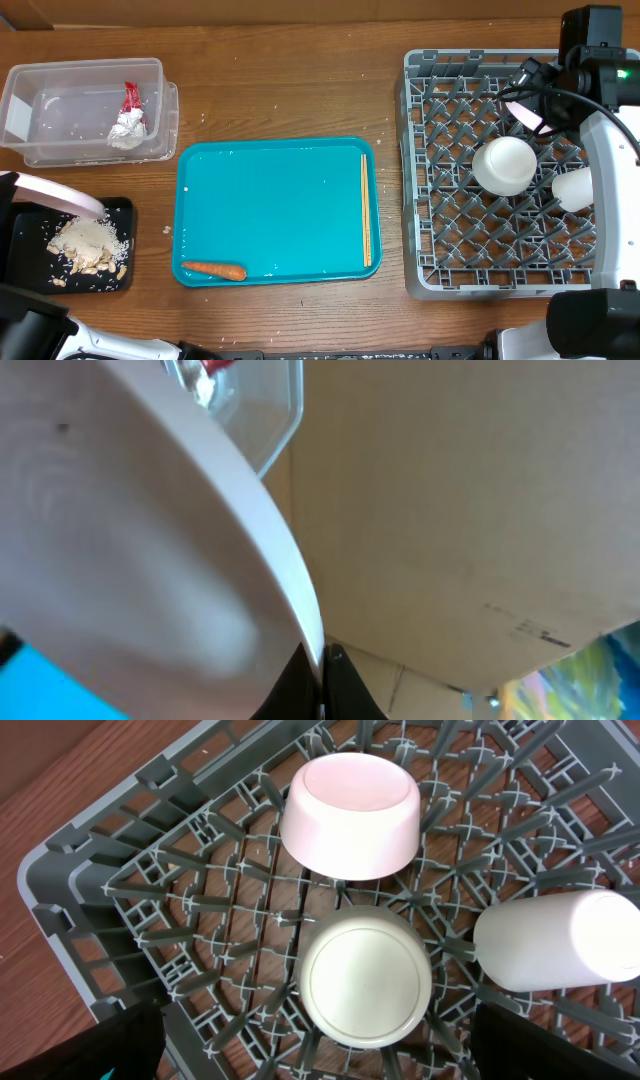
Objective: Sort waste into correct bins and load items into the dishwasher
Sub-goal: 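Tilt the plate over the black tray to dump the food scraps, then carry the white plate back and set it on the teal tray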
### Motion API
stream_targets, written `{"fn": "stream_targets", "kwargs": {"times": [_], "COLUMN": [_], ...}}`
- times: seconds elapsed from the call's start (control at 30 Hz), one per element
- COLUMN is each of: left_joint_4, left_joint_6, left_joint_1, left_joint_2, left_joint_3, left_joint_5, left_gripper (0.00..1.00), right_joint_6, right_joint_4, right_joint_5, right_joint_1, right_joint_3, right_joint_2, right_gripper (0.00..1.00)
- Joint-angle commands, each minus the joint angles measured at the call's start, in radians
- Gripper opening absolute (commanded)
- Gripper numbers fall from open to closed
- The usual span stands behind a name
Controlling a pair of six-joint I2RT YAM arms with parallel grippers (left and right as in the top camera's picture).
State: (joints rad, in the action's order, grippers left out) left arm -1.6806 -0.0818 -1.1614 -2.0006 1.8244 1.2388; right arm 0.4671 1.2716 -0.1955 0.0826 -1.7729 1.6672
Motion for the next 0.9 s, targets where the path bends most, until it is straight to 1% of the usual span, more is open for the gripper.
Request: {"fn": "stream_targets", "kwargs": {"times": [0.0, 0.03, 0.07, 0.13, 0.2, 0.23, 0.43, 0.53, 0.73, 0.8, 0.87], "left_joint_4": [0.011, 0.033, 0.019, -0.010, 0.007, -0.011, -0.010, -0.010, -0.003, 0.001, 0.015], "left_joint_6": [-0.084, -0.080, -0.065, -0.073, -0.073, -0.071, -0.074, -0.056, -0.056, -0.055, -0.030], "left_joint_1": [-0.005, -0.005, -0.005, -0.005, -0.005, -0.003, 0.023, 0.037, 0.118, 0.156, 0.206], "left_joint_2": [0.014, 0.017, 0.017, 0.017, 0.017, 0.017, 0.065, 0.094, 0.211, 0.253, 0.287], "left_joint_3": [0.024, 0.024, 0.024, 0.024, 0.024, 0.024, 0.024, 0.024, 0.024, 0.024, 0.024], "left_joint_5": [0.044, 0.030, 0.019, 0.019, 0.004, 0.002, 0.039, 0.039, -0.069, -0.135, -0.202], "left_gripper": [0.04, 0.04, 0.04, 0.04, 0.04, 0.04, 0.04, 0.04, 0.04, 0.04, 0.04], "right_joint_6": [0.001, 0.001, 0.001, 0.001, 0.001, 0.001, 0.001, 0.001, 0.001, 0.001, 0.001], "right_joint_4": [-0.005, -0.005, -0.005, -0.005, -0.005, -0.005, -0.005, -0.005, -0.005, -0.005, -0.005], "right_joint_5": [-0.013, -0.013, -0.013, -0.013, -0.013, -0.013, -0.013, -0.013, -0.013, -0.013, -0.013], "right_joint_1": [-0.002, -0.002, -0.002, -0.002, -0.002, -0.002, -0.002, -0.002, -0.002, -0.002, -0.002], "right_joint_3": [-0.017, -0.017, -0.017, -0.017, -0.017, -0.017, -0.017, -0.018, -0.017, -0.018, -0.017], "right_joint_2": [-0.020, -0.020, -0.020, -0.020, -0.020, -0.020, -0.020, -0.020, -0.020, -0.020, -0.020], "right_gripper": [1.00, 1.00, 1.00, 1.00, 1.00, 1.00, 1.00, 1.00, 1.00, 1.00, 1.00]}}
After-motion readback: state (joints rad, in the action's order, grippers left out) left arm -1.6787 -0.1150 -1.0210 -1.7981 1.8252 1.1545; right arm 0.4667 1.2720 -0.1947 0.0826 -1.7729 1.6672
